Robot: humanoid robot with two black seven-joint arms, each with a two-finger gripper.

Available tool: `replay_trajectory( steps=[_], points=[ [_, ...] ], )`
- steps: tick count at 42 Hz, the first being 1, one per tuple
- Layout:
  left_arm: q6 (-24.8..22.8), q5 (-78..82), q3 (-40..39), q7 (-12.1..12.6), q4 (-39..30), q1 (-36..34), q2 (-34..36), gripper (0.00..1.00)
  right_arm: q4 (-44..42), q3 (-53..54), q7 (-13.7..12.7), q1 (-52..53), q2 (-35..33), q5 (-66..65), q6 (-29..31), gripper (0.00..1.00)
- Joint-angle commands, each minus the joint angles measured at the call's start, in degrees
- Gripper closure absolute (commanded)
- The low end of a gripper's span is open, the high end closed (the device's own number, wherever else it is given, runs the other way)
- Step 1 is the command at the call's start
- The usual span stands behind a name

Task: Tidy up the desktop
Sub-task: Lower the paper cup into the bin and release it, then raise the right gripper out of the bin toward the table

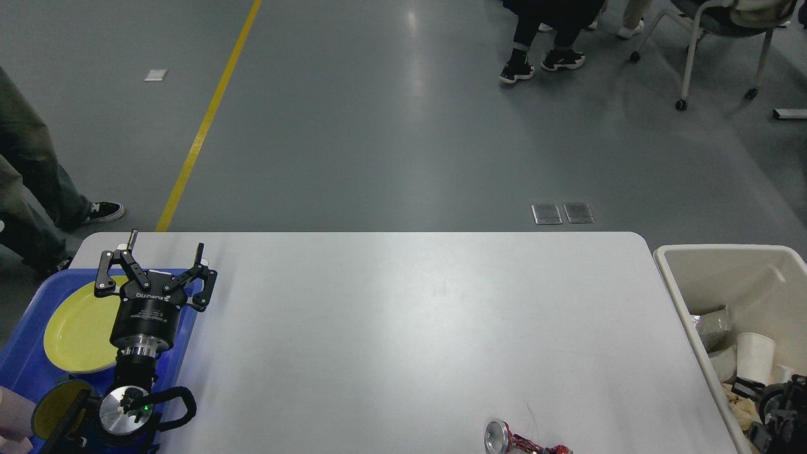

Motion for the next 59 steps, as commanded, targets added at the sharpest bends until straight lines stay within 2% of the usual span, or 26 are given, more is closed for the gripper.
replay_trajectory(
  steps=[1,23,34,39,45,49,55,59],
  points=[
    [0.0,0.0,0.0,0.0,0.0,0.0,0.0,0.04,0.1,0.2,0.0,0.4,0.3,0.1,-5.2,0.01],
    [0.0,0.0,0.0,0.0,0.0,0.0,0.0,0.04,2.0,0.6,0.3,2.9,-0.1,0.2,-5.0,0.00],
    [-0.1,0.0,-0.1,0.1,0.0,0.0,0.1,0.04,14.1,0.5,0.8,15.9,-4.8,0.1,-0.8,0.00],
    [0.0,0.0,-0.1,0.1,0.0,0.0,0.1,0.04,20.5,0.4,0.8,26.3,-7.9,-0.2,6.2,0.00],
    [0.0,0.0,0.0,0.1,0.0,0.0,0.0,0.04,25.9,-0.2,0.6,37.4,-8.1,-0.9,15.6,0.00],
    [0.0,0.0,0.0,0.1,0.0,0.0,0.0,0.04,31.8,-0.3,-0.5,46.9,-7.9,-4.2,22.5,0.00],
    [0.0,0.0,0.0,0.1,0.0,0.0,0.0,0.04,43.1,-0.6,-3.3,60.2,-7.7,-7.0,29.7,0.00],
    [0.0,0.0,-0.1,0.1,0.0,0.0,0.1,0.04,49.6,-0.8,-6.4,67.3,-7.2,-7.3,34.1,0.00]
  ],
)
